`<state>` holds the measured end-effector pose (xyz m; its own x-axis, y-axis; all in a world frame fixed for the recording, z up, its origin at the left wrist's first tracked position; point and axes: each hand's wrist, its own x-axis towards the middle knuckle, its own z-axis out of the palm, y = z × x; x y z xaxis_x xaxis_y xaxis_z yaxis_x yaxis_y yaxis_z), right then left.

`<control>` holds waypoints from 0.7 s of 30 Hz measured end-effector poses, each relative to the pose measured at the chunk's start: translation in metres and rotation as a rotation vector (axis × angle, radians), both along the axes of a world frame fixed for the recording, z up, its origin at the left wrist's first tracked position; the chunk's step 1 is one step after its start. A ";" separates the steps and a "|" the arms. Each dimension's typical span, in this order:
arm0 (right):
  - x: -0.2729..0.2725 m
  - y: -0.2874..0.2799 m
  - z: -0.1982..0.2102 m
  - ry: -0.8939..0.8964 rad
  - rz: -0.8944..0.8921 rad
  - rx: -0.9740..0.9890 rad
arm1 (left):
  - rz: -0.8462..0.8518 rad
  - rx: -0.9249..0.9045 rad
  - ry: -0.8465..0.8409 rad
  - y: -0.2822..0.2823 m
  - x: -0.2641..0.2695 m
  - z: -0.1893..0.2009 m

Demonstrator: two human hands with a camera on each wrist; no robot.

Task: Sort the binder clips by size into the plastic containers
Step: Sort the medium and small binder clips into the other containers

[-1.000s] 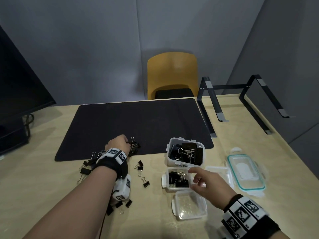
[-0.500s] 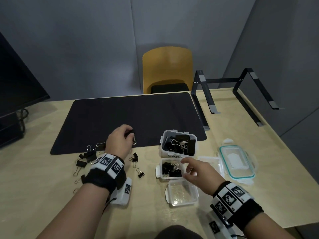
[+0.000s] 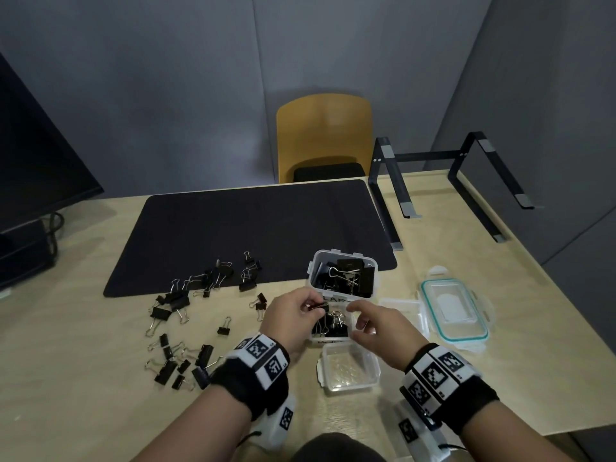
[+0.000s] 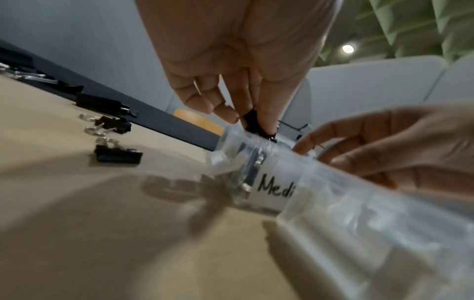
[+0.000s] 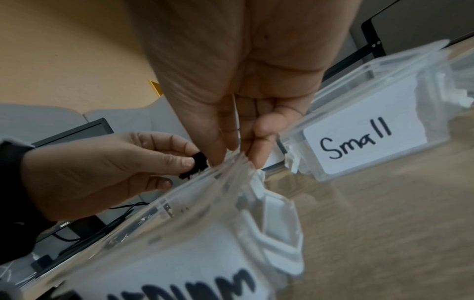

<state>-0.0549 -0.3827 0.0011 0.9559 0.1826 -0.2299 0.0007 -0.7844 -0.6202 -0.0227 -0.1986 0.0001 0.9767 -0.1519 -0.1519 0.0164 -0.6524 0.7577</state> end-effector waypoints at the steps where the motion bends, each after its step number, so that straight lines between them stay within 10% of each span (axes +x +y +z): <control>1: 0.000 0.000 0.000 -0.002 0.000 0.003 | -0.023 0.055 -0.009 -0.001 0.000 -0.001; 21: 0.001 0.001 0.002 0.002 0.000 -0.003 | -0.206 0.206 -0.164 -0.005 0.001 -0.013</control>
<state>-0.0537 -0.3817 0.0034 0.9555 0.1815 -0.2324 -0.0010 -0.7861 -0.6181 -0.0214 -0.2031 -0.0128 0.9428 -0.3307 -0.0430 -0.2429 -0.7693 0.5909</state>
